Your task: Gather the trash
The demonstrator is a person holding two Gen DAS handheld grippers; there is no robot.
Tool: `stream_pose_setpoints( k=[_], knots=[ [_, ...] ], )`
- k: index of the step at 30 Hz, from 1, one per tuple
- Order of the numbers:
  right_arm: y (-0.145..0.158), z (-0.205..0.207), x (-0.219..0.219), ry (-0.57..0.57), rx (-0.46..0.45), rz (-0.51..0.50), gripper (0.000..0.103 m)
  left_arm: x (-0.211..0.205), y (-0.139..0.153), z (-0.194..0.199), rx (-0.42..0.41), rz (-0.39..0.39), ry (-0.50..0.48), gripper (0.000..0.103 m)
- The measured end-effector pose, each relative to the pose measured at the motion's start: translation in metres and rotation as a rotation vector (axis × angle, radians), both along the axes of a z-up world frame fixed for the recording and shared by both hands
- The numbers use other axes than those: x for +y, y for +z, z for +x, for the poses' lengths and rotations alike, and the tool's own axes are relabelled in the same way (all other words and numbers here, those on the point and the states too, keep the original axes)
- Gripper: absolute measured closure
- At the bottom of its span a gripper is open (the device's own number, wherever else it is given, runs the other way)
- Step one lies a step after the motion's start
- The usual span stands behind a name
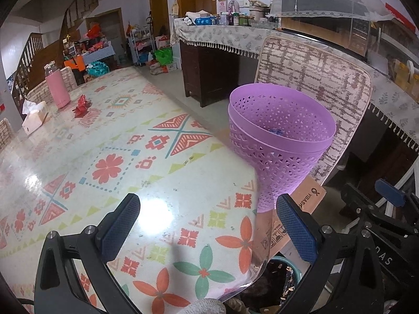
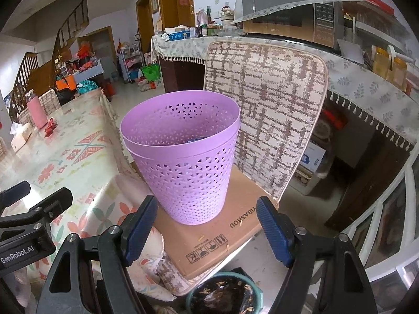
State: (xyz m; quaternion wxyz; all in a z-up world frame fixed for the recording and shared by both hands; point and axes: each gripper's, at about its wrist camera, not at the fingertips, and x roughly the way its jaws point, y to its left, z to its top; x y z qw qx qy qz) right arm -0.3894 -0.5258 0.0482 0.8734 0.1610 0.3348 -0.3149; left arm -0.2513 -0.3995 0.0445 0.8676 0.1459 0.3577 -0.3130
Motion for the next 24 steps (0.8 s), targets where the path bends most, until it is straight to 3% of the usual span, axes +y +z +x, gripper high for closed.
stream_pose_setpoints(
  k=[24],
  knots=[
    [-0.012, -0.003, -0.009, -0.022, 0.006, 0.046, 0.021, -0.007, -0.008, -0.003, 0.021, 0.011, -0.022, 0.0]
  ],
)
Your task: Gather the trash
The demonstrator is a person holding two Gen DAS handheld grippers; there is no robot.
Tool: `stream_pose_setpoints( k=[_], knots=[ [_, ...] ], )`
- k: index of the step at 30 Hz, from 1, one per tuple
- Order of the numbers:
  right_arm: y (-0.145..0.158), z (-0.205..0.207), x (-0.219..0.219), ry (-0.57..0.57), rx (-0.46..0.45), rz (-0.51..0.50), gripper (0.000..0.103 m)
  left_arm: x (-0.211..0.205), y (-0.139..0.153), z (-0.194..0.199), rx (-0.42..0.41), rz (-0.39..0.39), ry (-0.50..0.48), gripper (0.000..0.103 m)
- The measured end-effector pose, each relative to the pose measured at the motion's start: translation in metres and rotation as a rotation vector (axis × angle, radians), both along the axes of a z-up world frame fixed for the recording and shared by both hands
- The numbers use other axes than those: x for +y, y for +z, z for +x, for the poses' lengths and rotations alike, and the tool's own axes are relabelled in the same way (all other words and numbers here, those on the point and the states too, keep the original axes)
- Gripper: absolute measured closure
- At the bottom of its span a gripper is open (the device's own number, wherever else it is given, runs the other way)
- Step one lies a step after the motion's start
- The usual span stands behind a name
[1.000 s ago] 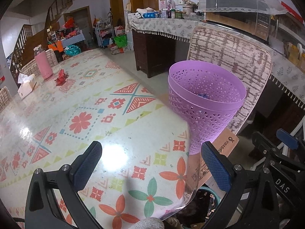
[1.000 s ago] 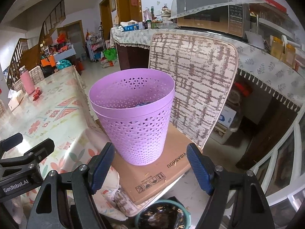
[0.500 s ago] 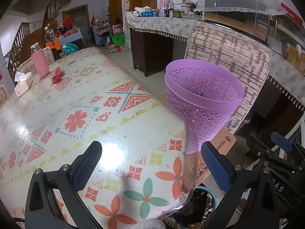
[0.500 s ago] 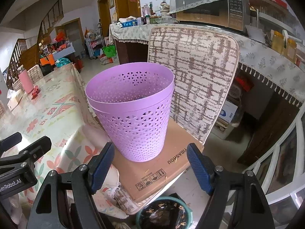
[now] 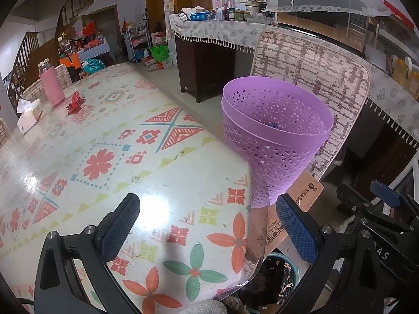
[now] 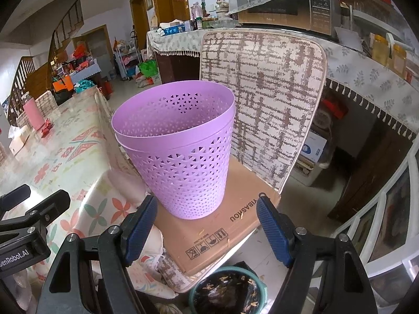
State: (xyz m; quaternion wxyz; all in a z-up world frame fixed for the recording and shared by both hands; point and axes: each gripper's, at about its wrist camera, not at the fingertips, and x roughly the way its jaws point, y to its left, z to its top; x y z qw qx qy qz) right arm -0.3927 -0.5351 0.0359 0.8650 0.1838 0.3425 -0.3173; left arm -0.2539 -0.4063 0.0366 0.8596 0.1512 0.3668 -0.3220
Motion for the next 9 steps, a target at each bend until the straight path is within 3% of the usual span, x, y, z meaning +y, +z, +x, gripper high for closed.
stream_pose_setpoints(
  k=[9],
  knots=[
    [0.005, -0.0039, 0.0004, -0.021, -0.001, -0.001, 0.021, -0.0019, 0.0008, -0.0103, 0.043, -0.017, -0.102, 0.0]
  ],
)
